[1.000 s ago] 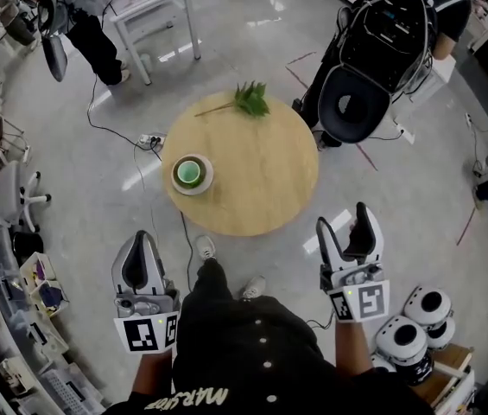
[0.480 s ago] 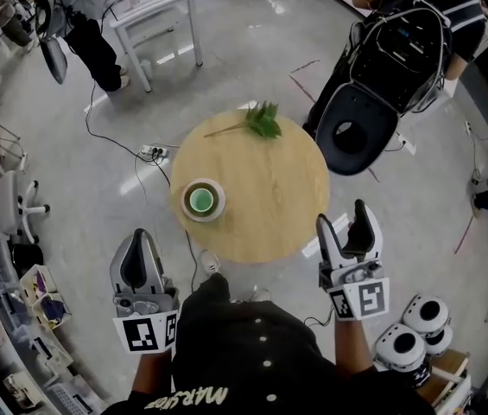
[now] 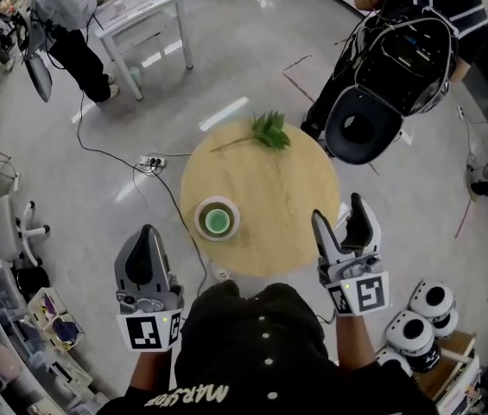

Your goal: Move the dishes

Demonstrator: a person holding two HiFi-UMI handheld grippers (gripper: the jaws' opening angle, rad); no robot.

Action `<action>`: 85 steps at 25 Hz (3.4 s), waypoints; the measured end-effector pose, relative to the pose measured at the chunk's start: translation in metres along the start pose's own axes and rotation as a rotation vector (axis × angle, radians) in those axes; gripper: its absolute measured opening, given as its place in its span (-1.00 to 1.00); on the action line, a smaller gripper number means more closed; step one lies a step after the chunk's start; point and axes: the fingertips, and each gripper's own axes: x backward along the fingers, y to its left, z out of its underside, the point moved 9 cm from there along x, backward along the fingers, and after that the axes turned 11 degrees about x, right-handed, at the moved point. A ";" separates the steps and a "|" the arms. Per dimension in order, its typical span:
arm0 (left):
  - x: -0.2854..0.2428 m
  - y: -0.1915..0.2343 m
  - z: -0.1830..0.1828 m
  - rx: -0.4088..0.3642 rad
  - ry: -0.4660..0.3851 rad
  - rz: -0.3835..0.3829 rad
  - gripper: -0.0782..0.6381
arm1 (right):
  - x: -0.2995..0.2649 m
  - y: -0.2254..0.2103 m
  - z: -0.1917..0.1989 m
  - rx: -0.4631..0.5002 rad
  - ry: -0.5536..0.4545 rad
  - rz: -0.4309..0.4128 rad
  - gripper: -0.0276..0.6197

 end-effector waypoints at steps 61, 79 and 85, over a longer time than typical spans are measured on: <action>0.028 -0.030 0.150 0.156 0.379 -0.226 -0.75 | -0.126 0.175 0.210 0.229 0.242 -1.061 0.17; -0.049 -0.092 0.131 0.086 0.376 0.057 -0.75 | -0.025 -0.038 0.275 0.133 0.487 -0.338 0.17; -0.063 -0.119 0.140 0.071 0.410 0.126 -0.75 | -0.007 -0.056 0.305 0.066 0.526 -0.261 0.17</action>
